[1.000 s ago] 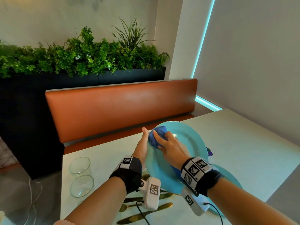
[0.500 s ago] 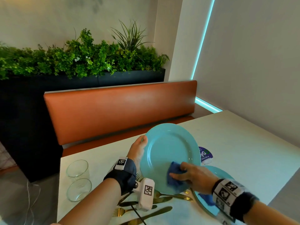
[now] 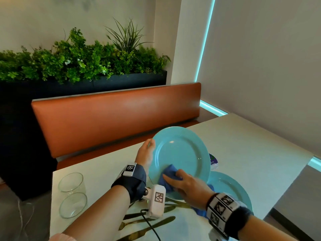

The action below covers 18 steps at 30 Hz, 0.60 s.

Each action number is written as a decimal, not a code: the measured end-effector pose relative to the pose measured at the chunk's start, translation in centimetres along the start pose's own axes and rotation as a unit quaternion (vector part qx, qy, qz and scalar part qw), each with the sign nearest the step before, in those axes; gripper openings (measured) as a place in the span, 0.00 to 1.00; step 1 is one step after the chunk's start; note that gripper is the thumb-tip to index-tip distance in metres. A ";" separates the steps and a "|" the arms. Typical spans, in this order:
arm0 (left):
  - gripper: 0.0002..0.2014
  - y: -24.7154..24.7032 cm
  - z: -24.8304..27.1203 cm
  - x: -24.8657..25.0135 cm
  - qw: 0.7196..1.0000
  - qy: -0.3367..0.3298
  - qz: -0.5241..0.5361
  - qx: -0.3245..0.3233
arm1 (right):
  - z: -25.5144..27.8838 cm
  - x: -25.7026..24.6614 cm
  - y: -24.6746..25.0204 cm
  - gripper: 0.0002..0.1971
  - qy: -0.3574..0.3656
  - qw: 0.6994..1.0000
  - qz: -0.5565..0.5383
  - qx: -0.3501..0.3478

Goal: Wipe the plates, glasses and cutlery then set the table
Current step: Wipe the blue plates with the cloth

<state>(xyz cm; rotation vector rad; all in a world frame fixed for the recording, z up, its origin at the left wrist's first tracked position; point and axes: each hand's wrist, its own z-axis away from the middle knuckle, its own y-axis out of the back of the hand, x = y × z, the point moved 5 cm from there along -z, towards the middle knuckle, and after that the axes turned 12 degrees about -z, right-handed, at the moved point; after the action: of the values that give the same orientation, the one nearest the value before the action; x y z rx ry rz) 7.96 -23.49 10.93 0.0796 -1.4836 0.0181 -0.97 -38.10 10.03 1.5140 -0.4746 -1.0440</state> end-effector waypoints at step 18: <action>0.14 -6.8 0.8 0.0 0.995 -0.028 -0.055 -0.076 | -0.9 2.8 1.8 0.29 -0.094 0.983 -0.082 0.138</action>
<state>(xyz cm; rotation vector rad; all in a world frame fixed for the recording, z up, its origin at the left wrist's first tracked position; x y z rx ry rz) 7.63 -30.32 10.72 0.0378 -1.5300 -0.1867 1.66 -40.21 10.64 1.7278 -0.6580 -1.2989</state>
